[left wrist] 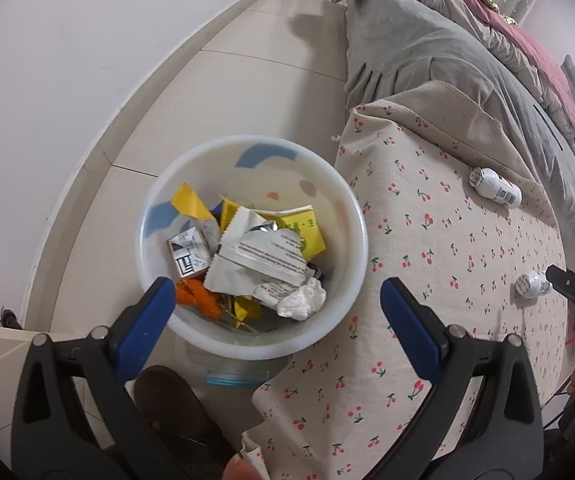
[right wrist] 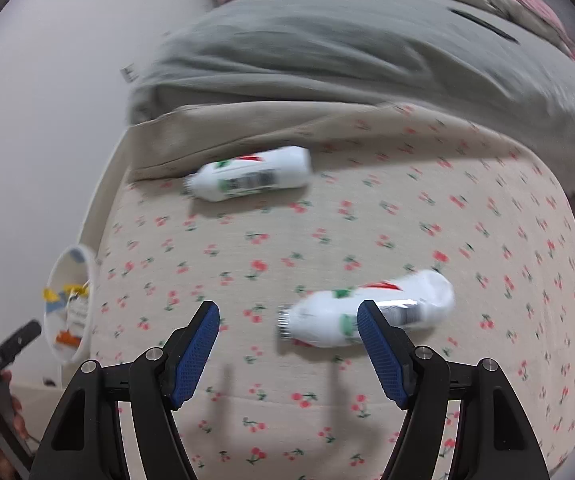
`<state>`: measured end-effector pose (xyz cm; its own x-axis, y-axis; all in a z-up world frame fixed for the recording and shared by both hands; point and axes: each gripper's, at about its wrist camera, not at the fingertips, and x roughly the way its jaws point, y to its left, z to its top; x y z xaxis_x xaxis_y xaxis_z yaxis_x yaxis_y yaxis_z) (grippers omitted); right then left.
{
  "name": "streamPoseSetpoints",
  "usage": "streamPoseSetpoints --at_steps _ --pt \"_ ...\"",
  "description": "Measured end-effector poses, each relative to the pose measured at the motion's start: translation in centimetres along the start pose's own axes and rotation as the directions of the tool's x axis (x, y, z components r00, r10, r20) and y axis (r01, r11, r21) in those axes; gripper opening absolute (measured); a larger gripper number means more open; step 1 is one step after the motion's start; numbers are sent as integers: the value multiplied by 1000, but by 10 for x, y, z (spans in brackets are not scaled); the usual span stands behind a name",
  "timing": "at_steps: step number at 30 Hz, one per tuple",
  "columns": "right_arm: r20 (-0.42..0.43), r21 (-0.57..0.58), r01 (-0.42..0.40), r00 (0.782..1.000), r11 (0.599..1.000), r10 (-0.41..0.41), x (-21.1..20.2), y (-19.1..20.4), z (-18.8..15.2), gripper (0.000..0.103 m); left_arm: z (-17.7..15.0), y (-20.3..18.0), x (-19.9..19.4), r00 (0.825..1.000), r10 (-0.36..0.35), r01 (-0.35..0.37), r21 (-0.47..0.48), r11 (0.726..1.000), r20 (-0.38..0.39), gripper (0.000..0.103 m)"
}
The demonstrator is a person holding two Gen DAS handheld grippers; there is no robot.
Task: Collect trash
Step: 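Move both open tools back to the two white bottles on the bed, then grasp a white bottle with the right tool while the left tool grasps the other bottle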
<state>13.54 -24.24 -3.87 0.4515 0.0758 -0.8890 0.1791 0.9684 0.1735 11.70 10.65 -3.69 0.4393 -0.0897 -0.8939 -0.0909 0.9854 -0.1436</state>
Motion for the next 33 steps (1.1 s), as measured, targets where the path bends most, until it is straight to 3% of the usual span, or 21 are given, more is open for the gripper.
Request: streamPoseSetpoints --at_steps 12,20,24,33 --pt "-73 258 -27 996 966 47 32 -51 4 73 1 -24 4 1000 -1 2 40 999 -10 101" --pt "-65 324 -50 995 945 75 48 -70 16 72 5 -57 9 1000 -3 4 114 994 -7 101" --pt "-61 309 -72 994 948 95 49 -74 20 49 7 -83 18 1000 7 -4 185 983 -16 101" --pt "-35 231 -88 995 969 99 34 -89 42 45 22 -149 30 999 -16 29 354 935 -40 101"
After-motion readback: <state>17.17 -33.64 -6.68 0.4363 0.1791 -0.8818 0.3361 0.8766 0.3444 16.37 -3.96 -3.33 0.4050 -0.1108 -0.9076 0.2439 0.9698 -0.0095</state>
